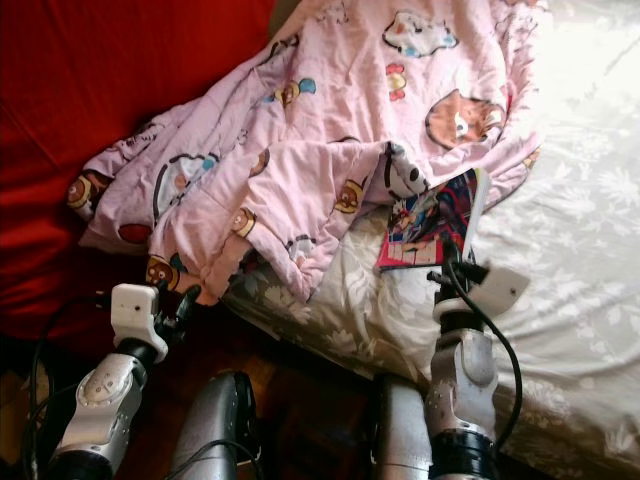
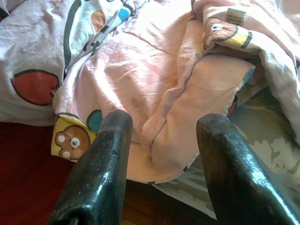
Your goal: Clean up the room
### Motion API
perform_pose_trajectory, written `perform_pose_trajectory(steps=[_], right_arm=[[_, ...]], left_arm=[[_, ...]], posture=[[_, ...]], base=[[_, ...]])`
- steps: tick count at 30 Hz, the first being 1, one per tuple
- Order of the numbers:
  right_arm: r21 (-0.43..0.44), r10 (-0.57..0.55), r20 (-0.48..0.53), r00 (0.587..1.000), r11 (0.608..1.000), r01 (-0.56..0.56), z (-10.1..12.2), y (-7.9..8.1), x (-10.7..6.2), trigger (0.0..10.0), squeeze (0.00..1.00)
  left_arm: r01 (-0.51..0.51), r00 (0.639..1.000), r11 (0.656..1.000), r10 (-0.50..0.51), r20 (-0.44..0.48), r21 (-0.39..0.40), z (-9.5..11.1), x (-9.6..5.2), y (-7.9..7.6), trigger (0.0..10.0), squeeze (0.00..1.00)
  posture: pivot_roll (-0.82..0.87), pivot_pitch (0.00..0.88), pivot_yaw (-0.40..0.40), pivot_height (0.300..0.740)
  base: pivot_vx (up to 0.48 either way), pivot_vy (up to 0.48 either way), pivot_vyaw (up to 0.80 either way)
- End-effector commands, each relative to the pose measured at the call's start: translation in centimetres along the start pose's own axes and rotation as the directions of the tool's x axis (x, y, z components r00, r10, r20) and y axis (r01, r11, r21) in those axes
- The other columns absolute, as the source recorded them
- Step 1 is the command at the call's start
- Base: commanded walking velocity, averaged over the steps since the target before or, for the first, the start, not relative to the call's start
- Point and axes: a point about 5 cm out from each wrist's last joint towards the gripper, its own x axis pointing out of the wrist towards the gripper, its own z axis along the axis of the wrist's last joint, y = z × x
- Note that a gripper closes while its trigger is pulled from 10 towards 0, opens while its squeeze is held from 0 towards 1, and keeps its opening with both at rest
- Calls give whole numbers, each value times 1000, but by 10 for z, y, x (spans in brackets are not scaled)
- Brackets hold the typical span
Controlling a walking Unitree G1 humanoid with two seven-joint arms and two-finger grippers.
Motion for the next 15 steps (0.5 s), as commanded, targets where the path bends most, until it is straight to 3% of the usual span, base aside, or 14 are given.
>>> perform_pose_trajectory(steps=[1, 4, 15], right_arm=[[-93, 73, 20, 997, 993, -70, 15, 11, 7, 10000, 0], [-159, 112, -21, 994, 981, -113, 13, 18, 10, 10000, 0], [-137, 74, -89, 993, 987, -86, 1, 21, 1, 10000, 0]], left_arm=[[-38, 999, 999, 36, -34, -37, -10, -5, 3, 10000, 0], [-44, 998, 998, 42, -38, -49, -12, -6, 2, 10000, 0], [-44, 998, 997, 41, -51, -71, -17, -7, -1, 10000, 0]], posture=[[-2, 222, 0, 606], [-3, 221, -10, 626], [-7, 204, -9, 681]], base=[[0, 0, 0], [0, 0, 0], [0, 0, 0]])
